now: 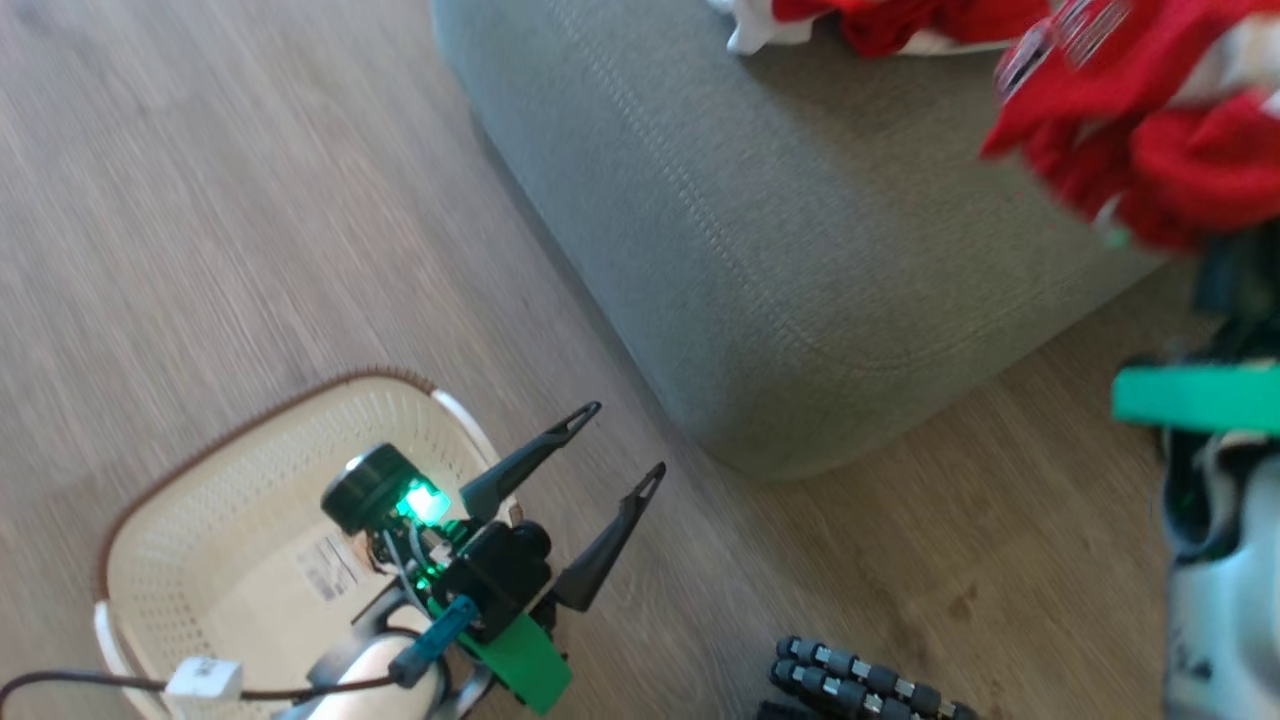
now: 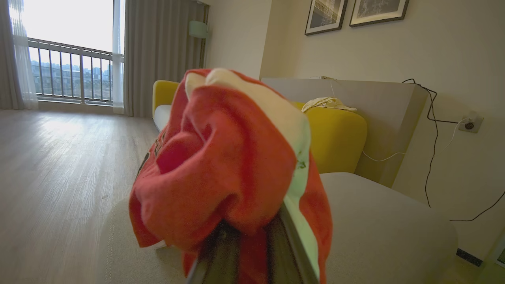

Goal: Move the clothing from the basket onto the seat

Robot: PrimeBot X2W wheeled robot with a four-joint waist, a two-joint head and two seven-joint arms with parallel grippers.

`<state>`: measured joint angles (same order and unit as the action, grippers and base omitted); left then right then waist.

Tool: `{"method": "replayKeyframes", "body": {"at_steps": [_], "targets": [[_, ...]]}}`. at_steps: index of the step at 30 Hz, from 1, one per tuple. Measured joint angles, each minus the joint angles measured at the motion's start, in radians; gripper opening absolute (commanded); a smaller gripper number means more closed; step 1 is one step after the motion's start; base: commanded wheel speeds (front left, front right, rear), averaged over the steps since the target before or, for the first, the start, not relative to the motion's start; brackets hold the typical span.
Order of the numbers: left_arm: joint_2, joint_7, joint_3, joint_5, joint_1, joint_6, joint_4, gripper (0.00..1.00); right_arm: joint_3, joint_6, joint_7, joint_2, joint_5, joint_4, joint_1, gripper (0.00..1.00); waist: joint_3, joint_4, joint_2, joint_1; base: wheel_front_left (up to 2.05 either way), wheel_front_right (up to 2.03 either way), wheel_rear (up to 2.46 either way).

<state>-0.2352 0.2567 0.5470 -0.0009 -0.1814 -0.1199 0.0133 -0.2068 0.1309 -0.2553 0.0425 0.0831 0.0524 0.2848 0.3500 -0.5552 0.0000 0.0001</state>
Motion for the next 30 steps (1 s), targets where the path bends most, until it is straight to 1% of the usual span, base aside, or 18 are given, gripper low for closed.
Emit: {"method": "replayKeyframes", "body": {"at_steps": [5,9,13,19,22,27,30], "targets": [[-0.059,0.000,0.002,0.003,-0.011,0.000,-0.035,1.00,-0.081,0.000,0.000,0.018,0.021,-0.052,0.135,0.00,0.082,0.016,0.0000,0.0001,0.00,0.00,0.00],[-0.109,0.000,0.009,0.012,-0.042,-0.001,-0.061,1.00,-0.136,0.000,0.000,0.038,0.045,-0.129,0.270,0.00,0.154,0.029,0.0000,0.0002,0.00,0.00,0.00],[-0.140,0.000,0.014,0.012,-0.068,-0.001,-0.087,1.00,-0.170,0.000,0.000,0.076,0.062,-0.223,0.396,0.00,0.217,0.042,0.0000,0.0003,0.00,0.00,0.00],[-0.171,0.000,0.030,0.012,-0.091,-0.001,-0.117,1.00,-0.189,0.000,0.000,0.156,0.067,-0.387,0.577,0.00,0.289,0.072,-0.0001,0.0002,0.00,0.00,0.00],[-0.177,0.000,0.032,0.012,-0.102,0.000,-0.121,1.00,-0.207,0.000,0.000,0.167,0.063,-0.443,0.642,0.00,0.304,0.087,0.0000,0.0001,0.00,0.00,0.00],[-0.184,0.000,0.032,0.012,-0.116,0.010,-0.138,1.00,-0.214,0.000,0.000,0.188,-0.023,-0.568,0.766,0.00,0.347,0.120,0.0000,0.0000,0.00,0.00,0.00],[-0.187,0.000,0.041,0.012,-0.147,0.010,-0.149,1.00,-0.262,0.000,0.000,0.202,-0.057,-0.649,0.833,0.00,0.368,0.146,-0.0001,0.0001,0.00,0.00,0.00]]}}
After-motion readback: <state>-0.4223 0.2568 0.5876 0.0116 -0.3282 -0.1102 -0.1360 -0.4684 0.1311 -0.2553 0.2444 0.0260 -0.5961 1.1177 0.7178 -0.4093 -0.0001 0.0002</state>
